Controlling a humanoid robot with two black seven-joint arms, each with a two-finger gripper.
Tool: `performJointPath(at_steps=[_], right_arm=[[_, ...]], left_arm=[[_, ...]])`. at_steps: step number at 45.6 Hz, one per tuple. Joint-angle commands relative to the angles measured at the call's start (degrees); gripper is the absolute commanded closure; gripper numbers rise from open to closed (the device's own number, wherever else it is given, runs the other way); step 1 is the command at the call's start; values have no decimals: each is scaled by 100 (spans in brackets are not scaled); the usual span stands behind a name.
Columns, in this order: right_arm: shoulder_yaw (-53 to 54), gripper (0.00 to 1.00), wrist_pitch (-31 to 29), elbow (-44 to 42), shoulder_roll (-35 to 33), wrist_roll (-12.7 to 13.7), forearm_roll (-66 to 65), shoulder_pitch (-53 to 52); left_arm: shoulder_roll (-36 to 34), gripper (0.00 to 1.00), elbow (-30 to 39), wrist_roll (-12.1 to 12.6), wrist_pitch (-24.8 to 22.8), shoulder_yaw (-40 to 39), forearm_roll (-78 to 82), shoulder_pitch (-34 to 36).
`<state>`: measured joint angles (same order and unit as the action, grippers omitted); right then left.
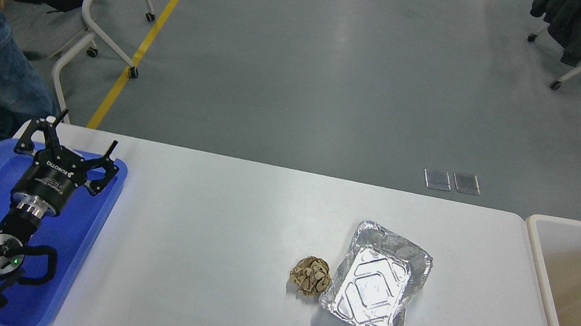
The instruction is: Tidy desktop
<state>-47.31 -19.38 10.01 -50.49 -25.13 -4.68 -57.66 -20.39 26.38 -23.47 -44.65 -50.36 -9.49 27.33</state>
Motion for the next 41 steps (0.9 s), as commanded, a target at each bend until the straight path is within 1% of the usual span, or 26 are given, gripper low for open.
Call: performJointPath(at_steps=[1,6,10,13,19,30,41], right_arm=[[1540,100,681,-148,171,799,20,1414],[1804,100,840,-753,715,992,28,1897],[1980,100,866,-1342,1260,1072,46,2223],[2182,100,875,-1572,1559,1142,28,2364],[2384,100,1033,-1625,1929,1300,2,2548],[2411,100,1279,-1616,2439,1309,11,2777],[2560,100,1332,-1616,2579,1309,-7,2839]], left_arm=[[0,1,-1,0,0,0,0,0],[0,1,-1,0,0,0,0,0],[0,1,-1,0,0,0,0,0],[0,1,8,0,0,0,0,0],[0,1,-1,0,0,0,0,-9],[0,1,-1,0,0,0,0,0],[0,1,-1,0,0,0,0,0]])
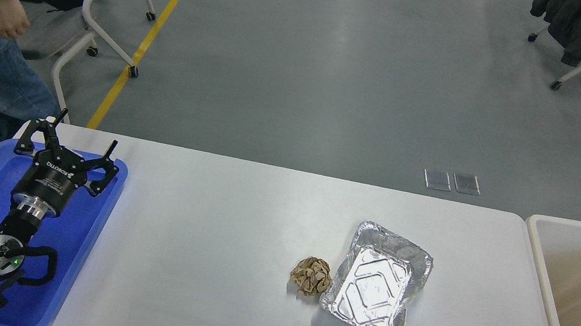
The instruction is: Tidy desktop
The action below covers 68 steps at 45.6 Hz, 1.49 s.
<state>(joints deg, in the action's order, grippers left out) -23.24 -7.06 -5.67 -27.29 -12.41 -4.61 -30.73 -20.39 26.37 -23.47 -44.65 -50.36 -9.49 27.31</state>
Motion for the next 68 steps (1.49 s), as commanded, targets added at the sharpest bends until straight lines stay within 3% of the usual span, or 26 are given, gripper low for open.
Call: performJointPath(at_steps=[1,12,15,18,19,24,25,34,49,68], right_arm=[[153,100,100,-48,259,37,-22,146],[161,100,118,-39,251,29,-14,198],[161,80,153,-39,251,29,-14,198],[161,41,240,-39,251,29,-5,198],[161,33,275,-39,251,29,-5,198],[161,11,302,-22,242,29,-22,198],[161,3,302,-4,224,29,-22,190],[153,1,267,452,49,29,-5,-29],[153,1,276,2351,-1709,29,4,-1277],[284,1,302,3063,-2272,29,92,-2930]], left_arm=[[0,1,8,0,0,0,0,2],[0,1,0,0,0,0,0,2],[0,1,0,0,0,0,0,2],[0,1,0,0,0,0,0,2],[0,1,0,0,0,0,0,-7],[0,1,0,0,0,0,0,2],[0,1,0,0,0,0,0,2],[0,1,0,0,0,0,0,2],[0,1,0,0,0,0,0,2],[0,1,0,0,0,0,0,2]])
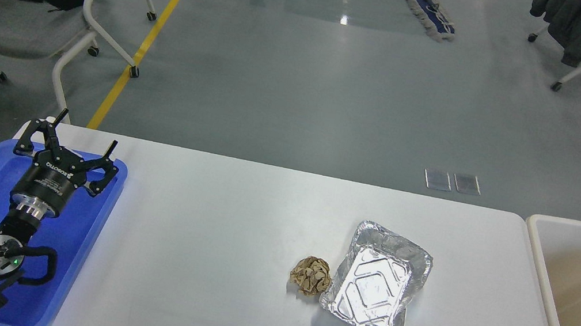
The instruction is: Tidy desktop
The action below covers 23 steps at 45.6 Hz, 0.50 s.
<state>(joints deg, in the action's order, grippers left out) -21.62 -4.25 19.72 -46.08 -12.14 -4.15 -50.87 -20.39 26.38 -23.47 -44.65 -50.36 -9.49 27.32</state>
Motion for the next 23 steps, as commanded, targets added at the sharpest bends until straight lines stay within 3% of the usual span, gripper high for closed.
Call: performJointPath(at_steps=[1,23], right_arm=[[184,1,21,568,-436,2,46,-995],[2215,1,4,1447,-1280,-7,46,-1505]], left_arm=[[0,1,-1,0,0,0,0,1],[0,1,-1,0,0,0,0,1]])
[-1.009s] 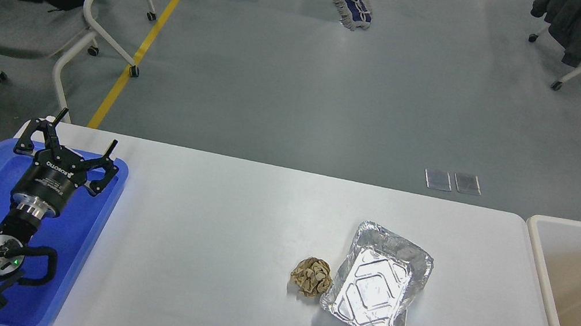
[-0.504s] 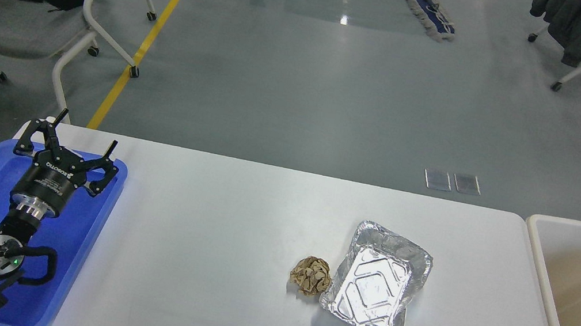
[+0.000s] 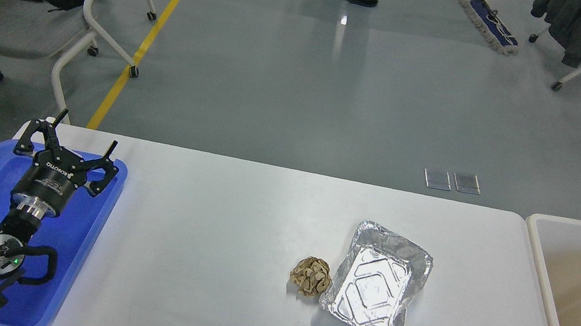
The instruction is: Tidy desktop
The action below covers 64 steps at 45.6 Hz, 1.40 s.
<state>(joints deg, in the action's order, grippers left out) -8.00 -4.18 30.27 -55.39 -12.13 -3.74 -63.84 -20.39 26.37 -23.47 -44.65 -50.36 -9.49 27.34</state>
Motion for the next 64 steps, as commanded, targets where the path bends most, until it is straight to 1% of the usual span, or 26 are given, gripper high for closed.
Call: performJointPath(at_steps=[1,7,18,24,29,34,39,43,49,58,64], right_arm=[[923,1,-4,409,-367,-9,5,-208],[1117,1,-4,532,-447,-9,4,-208],[976,1,5,980,-508,-9,-13,-349],[476,1,-4,1437,-508,0,-127,-603],[-577,1,-56,1569,-316,0,-189,-1296],[-2228,1,-109,1605,308,0,-285,-2140],[-3951,1,-214,1605,1107,0,-347,-3124],[-4876,1,-478,1605,1793,0,-347,-3643],[-5606,1,-934,1622,2698,0,-356,-4180],[-6046,1,-1655,1982,3832,0,-373,-4786],[-6204,1,-1814,2334,4422,0,-698,-5024]], left_arm=[[0,1,-1,0,0,0,0,0],[0,1,-1,0,0,0,0,0],[0,1,-1,9,0,0,0,0],[18,1,8,9,0,0,0,8],[18,1,8,9,0,0,0,8],[18,1,8,9,0,0,0,8],[18,1,8,9,0,0,0,8],[18,1,8,9,0,0,0,0],[18,1,8,9,0,0,0,0],[9,1,-1,9,0,0,0,0],[9,1,-1,9,0,0,0,0]])
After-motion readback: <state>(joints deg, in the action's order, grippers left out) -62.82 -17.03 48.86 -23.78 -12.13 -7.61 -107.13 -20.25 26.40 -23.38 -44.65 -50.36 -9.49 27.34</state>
